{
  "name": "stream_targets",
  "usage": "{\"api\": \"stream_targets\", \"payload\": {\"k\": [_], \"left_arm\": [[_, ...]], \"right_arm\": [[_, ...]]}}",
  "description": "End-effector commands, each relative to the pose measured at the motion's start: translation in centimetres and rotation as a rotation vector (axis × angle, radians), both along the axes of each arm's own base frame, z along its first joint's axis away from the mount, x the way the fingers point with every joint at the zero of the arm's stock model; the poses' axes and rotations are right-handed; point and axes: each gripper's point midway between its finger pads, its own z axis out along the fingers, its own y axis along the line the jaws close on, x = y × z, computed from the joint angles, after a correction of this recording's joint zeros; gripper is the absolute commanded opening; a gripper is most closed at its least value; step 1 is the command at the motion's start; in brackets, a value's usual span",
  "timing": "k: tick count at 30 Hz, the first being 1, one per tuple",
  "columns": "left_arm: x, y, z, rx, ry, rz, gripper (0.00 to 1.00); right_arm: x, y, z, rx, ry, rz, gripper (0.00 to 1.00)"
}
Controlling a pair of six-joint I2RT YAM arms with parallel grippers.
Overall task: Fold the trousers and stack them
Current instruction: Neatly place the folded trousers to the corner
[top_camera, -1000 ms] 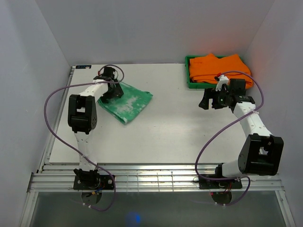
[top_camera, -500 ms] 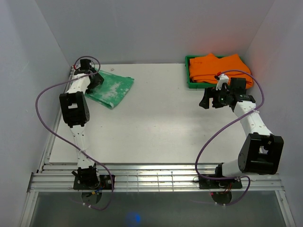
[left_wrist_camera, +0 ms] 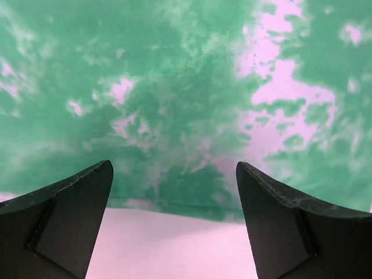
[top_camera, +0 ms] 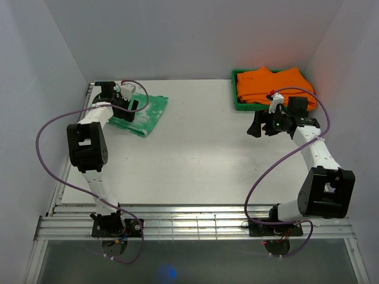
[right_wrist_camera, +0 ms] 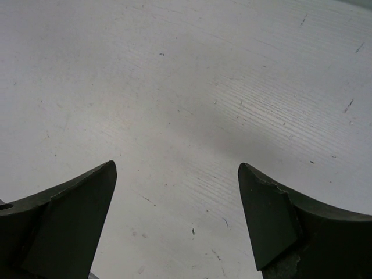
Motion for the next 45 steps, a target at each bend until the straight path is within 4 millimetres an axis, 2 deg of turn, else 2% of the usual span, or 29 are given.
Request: {"api": "stream_targets", "payload": {"k": [1,4,5,6,7,8,9,10,13,14,15,18,20,22,25,28,29,33,38,40,43,45], "left_arm": [[0.6,0.5,4.1,0.122,-0.114,-0.324,0.98],[1.6,0.5,2.4,0.088,-0.064,-0.317,0.96],[1.5,0.5,-0.3,0.058,0.006,-0.308,0.95],[2.6,0.6,0.1,0.054,-0.003,-0.308,0.93],[2.8,0.3,-0.8,0.035,0.023,-0.304,0.93],[2.6,0.0,-3.2,0.000,0.077,-0.303,0.93],[3.4,0.1,-3.1,-0.007,0.070,-0.288,0.92],[3.5,0.1,-3.9,-0.023,0.088,-0.268,0.92],[3.6,0.3,-7.0,-0.101,0.175,-0.164,0.88],[3.3,0.3,-7.8,-0.141,0.211,-0.096,0.88],[3.1,1.0,-9.1,-0.134,0.243,-0.027,0.88],[2.9,2.3,-10.5,-0.177,0.293,0.202,0.88],[2.8,4.2,-11.6,-0.157,0.317,0.341,0.88],[2.8,5.1,-12.7,-0.176,0.338,0.457,0.87],[3.9,5.9,-12.2,-0.184,0.308,0.437,0.86],[5.2,7.8,-12.2,-0.134,0.259,0.448,0.88],[5.9,9.3,-12.4,-0.112,0.233,0.479,0.88],[6.8,11.8,-13.0,-0.156,0.211,0.563,0.87],[6.4,11.7,-13.9,-0.224,0.218,0.631,0.87],[6.4,10.6,-14.2,-0.305,0.237,0.645,0.87],[7.5,9.8,-13.7,-0.351,0.208,0.620,0.88],[8.2,10.0,-13.2,-0.349,0.176,0.616,0.89]], "right_arm": [[0.2,0.3,2.1,0.011,-0.058,0.035,0.90],[0.0,0.3,2.1,0.008,-0.059,0.036,0.90],[-0.1,0.2,2.1,0.004,-0.061,0.036,0.90],[-0.2,0.2,2.1,0.001,-0.062,0.037,0.90],[-0.3,0.2,2.0,-0.003,-0.061,0.037,0.90],[-0.3,0.1,2.0,-0.009,-0.063,0.036,0.90],[-0.4,0.0,1.9,-0.011,-0.059,0.035,0.90],[-0.3,0.0,2.0,-0.016,-0.062,0.035,0.90],[-0.4,-0.1,1.9,-0.026,-0.062,0.037,0.90],[-0.4,-0.3,2.0,-0.030,-0.065,0.036,0.90],[-0.4,-0.3,1.8,-0.034,-0.063,0.037,0.90],[-0.4,-0.4,1.7,-0.039,-0.061,0.038,0.90],[-0.4,-0.3,1.5,-0.034,-0.055,0.041,0.90],[-0.4,-0.3,1.3,-0.030,-0.048,0.042,0.90],[-0.4,-0.3,1.3,-0.030,-0.047,0.042,0.90],[-0.5,-0.3,1.3,-0.034,-0.050,0.040,0.90],[-0.6,-0.4,1.3,-0.036,-0.051,0.040,0.90],[-0.8,-0.3,0.9,-0.037,-0.042,0.042,0.90],[-0.8,-0.3,0.6,-0.032,-0.033,0.042,0.90],[-0.7,-0.3,0.6,-0.026,-0.027,0.038,0.90],[-0.8,-0.1,0.3,-0.015,-0.015,0.039,0.90],[-0.8,-0.1,0.3,-0.012,-0.012,0.038,0.90]]}}
